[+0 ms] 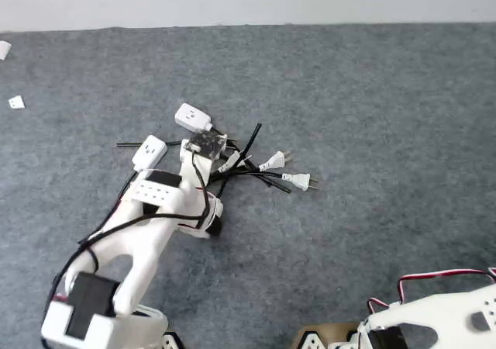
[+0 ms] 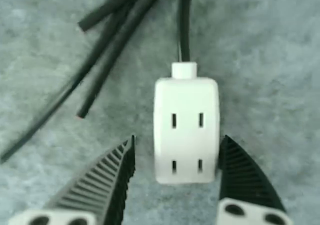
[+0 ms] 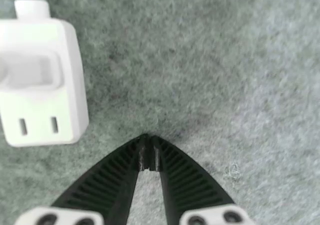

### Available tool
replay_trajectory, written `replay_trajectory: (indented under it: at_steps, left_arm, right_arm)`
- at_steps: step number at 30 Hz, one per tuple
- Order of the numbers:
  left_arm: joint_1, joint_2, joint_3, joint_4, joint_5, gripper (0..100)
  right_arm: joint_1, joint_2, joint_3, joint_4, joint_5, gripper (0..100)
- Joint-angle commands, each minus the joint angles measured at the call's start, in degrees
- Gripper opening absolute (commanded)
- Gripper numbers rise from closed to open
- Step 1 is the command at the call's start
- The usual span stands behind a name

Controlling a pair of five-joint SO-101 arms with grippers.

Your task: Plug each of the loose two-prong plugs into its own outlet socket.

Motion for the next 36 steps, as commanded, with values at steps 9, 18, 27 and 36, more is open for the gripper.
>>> replay_trajectory:
  at_steps: [9,18,27,36]
  left_arm:
    - [5.98,1.05,-3.47,0.35,-0.70,2]
    - [5.45,1.05,-3.65,0.09,23.12,1]
    - [8.79,0.97,-3.74,3.69,29.80,1]
    - [8.70,-7.56,6.29,-9.41,32.97,1]
  right_arm:
    - [-2.95,2.68,0.09,-1.45,0.62,0.9]
    - [-2.95,3.12,0.09,-2.33,0.62,0.9]
    - [-2.95,3.12,0.09,-2.59,0.62,0.9]
    - [-3.56,3.12,0.09,-2.42,0.62,0.9]
